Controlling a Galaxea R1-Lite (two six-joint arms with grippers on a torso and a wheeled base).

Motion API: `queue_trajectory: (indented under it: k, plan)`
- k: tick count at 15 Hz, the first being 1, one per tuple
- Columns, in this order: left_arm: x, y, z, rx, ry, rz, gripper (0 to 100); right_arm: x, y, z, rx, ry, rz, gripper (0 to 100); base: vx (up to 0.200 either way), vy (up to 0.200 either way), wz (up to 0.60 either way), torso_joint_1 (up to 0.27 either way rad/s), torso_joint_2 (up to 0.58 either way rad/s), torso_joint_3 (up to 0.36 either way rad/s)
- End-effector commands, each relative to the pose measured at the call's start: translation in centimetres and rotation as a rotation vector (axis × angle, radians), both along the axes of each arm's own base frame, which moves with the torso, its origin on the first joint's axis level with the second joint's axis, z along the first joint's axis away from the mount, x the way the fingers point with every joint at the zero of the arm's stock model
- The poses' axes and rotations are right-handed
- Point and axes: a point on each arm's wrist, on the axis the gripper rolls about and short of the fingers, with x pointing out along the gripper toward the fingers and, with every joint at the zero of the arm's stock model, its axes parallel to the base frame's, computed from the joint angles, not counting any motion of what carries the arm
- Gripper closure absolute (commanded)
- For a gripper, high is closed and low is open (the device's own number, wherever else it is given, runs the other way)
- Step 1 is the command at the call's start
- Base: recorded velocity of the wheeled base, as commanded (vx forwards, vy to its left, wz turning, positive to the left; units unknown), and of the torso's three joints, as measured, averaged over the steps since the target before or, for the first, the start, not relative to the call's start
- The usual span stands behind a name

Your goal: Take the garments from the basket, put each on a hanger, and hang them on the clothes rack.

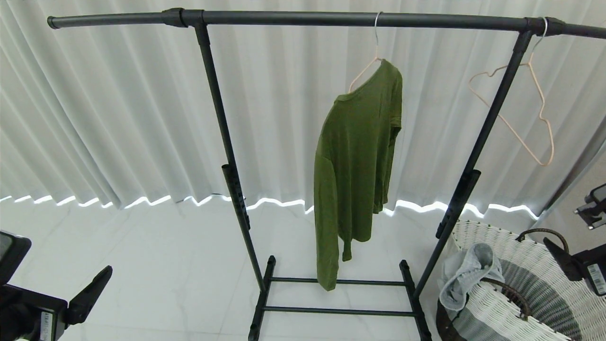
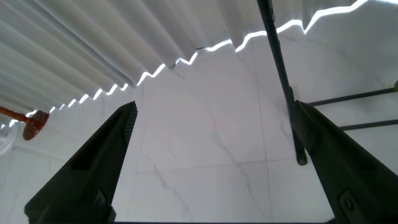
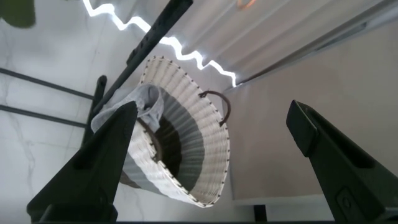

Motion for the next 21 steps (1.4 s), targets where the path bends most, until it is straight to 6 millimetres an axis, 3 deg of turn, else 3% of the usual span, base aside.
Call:
queue_trajectory:
  k: [1, 12, 19, 21]
  plan:
    - [0.0, 0.0, 0.0, 0.001, 0.0, -0.001, 0, 0.1, 0.0, -0.1, -0.005, 0.006, 0.001, 0, 0.0, 0.0, 0.0, -0.168, 0.48, 0.305]
    - [-0.2, -0.1, 0.3, 0.005, -0.017, -0.032, 0, -0.1, 0.0, -0.7, -0.015, 0.024, 0.023, 0, 0.0, 0.0, 0.0, -0.116, 0.45, 0.335]
    - [-0.2, -0.1, 0.2, 0.032, -0.012, -0.05, 0, -0.2, -0.1, -1.1, -0.024, 0.038, 0.023, 0, 0.0, 0.0, 0.0, -0.012, 0.07, 0.058]
    - [-0.2, -0.2, 0.3, 0.028, -0.013, -0.082, 0, -0.3, -0.1, -1.2, -0.025, 0.039, 0.022, 0, 0.0, -0.2, 0.0, -0.002, 0.0, 0.007]
